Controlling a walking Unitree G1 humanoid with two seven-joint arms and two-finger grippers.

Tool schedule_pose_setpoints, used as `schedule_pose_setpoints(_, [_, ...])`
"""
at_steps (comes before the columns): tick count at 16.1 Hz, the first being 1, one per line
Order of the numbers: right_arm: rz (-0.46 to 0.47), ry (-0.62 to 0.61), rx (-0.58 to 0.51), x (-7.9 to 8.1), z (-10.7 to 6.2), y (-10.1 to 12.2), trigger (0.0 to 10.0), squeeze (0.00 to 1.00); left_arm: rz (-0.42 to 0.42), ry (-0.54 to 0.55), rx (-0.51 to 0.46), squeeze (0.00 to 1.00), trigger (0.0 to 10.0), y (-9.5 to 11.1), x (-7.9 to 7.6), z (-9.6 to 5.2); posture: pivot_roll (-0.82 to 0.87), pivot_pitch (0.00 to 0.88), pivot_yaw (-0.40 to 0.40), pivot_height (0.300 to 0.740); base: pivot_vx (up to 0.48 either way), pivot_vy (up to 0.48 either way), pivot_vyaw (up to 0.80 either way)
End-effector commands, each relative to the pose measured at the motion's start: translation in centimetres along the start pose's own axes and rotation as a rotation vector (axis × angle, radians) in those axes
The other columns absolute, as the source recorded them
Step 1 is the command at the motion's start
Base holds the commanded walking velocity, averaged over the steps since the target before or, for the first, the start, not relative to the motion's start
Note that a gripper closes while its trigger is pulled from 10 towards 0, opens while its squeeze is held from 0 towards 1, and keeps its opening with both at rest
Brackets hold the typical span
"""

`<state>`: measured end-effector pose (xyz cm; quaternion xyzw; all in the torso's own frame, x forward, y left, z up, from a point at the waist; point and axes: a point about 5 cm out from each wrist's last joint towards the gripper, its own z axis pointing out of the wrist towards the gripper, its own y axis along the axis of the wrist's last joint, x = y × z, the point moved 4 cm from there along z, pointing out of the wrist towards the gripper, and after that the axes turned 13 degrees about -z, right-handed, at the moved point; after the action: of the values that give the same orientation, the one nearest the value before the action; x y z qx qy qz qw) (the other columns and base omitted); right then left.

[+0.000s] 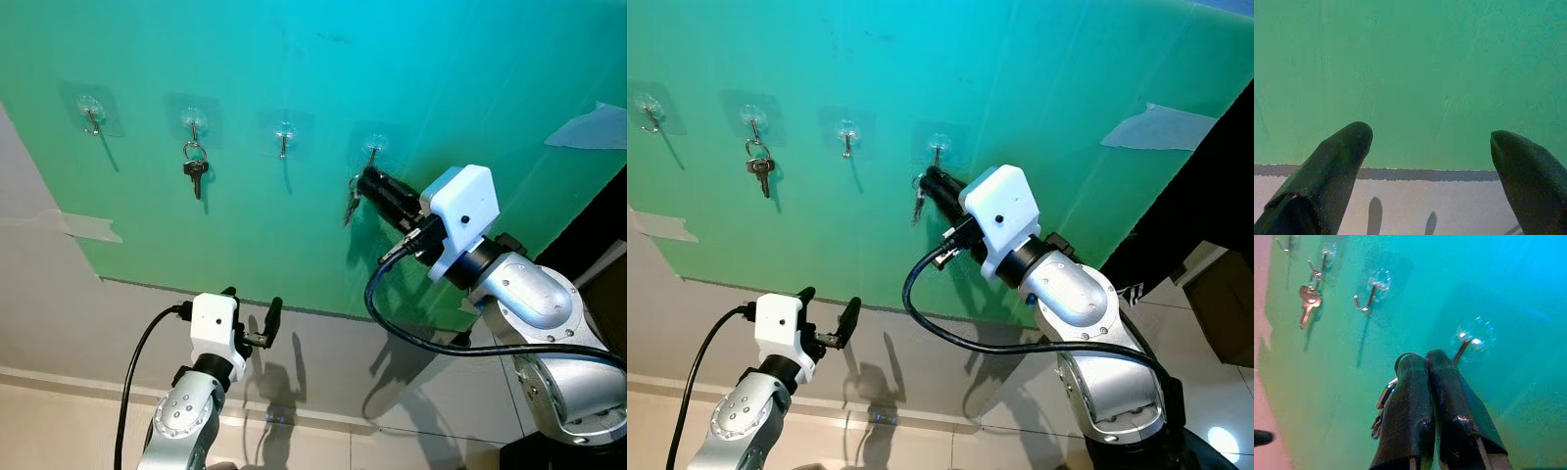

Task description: Hang keys on a hook

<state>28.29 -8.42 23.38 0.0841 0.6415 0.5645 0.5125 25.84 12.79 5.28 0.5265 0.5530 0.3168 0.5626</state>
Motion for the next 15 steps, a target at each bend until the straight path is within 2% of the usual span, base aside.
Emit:
schedule_pose_setpoints(1, [-0.052, -0.047, 0.003, -0.86, -0.07, -0.08, 10.0, 0.00, -0.005, -0.008, -0.004, 0.00, 10.0, 0.13, -0.28, -0.06, -0.02, 0.000, -0.117, 0.722, 0.000, 0.000, 0.00])
schedule_pose_setpoints(3, [-0.098, -0.100, 0.005, -1.80, -0.07, -0.09, 10.0, 0.00, -0.004, -0.008, -0.003, 0.00, 10.0, 0.13, -0.23, -0.06, -0.02, 0.000, -0.115, 0.722, 0.000, 0.000, 0.00])
schedule_pose_setpoints(11, [-0.116, -0.109, 0.010, -1.66, 0.08, -0.53, 10.0, 0.00, -0.009, -0.004, 0.006, 0.00, 10.0, -0.10, -0.17, -0.20, -0.01, 0.000, -0.116, 0.722, 0.000, 0.000, 0.00])
schedule_pose_setpoints(14, [-0.147, -0.110, 0.017, -1.55, 0.28, -0.75, 10.0, 0.00, -0.012, -0.001, 0.009, 0.00, 10.0, -0.17, -0.17, -0.35, -0.01, 0.000, -0.121, 0.722, 0.000, 0.000, 0.00])
schedule_pose_setpoints(15, [-0.189, -0.113, 0.023, -1.53, 0.39, -0.91, 10.0, 0.00, -0.014, -0.001, 0.010, 0.00, 10.0, -0.19, -0.19, -0.38, -0.01, 0.000, -0.122, 0.722, 0.000, 0.000, 0.00])
